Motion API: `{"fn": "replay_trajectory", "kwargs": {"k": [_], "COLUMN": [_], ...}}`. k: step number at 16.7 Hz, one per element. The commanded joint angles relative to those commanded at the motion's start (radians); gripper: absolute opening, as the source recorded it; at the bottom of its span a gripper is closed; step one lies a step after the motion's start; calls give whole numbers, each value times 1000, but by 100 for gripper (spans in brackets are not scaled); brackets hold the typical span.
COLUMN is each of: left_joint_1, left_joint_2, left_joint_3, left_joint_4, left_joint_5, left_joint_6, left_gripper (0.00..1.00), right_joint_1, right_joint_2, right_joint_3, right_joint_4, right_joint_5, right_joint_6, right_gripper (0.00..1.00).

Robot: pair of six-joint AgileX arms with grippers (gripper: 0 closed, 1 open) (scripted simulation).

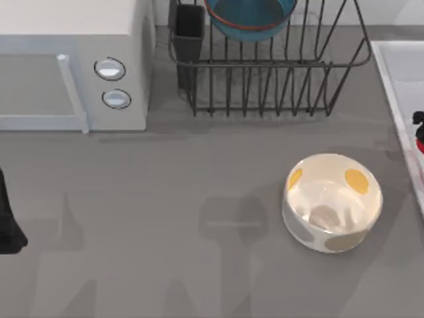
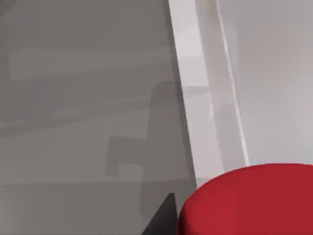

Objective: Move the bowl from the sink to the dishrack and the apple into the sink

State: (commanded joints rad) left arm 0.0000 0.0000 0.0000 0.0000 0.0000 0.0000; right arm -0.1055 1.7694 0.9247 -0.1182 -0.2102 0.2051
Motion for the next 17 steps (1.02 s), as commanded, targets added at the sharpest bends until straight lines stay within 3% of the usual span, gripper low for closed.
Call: {"fn": "replay_trajectory", "kwargs": {"k": [9, 13, 17], "left_joint_1": [0, 0, 0], "left_joint_2": [0, 0, 0], "left_joint_3": [0, 0, 0], "left_joint_4": [0, 0, 0], "left_joint_5": [0, 0, 0], "left_joint_6": [0, 0, 0], "left_gripper": [100, 100, 100], "right_joint_1": [-345, -411, -421], "right_joint_2": [-164, -258, -276], "right_joint_3": [-306, -328, -329], "right_joint_4": [823, 999, 1024], "right_joint_5": [-229, -283, -291], "right_joint_6": [-147, -181, -187], "right_gripper": [0, 0, 0]}}
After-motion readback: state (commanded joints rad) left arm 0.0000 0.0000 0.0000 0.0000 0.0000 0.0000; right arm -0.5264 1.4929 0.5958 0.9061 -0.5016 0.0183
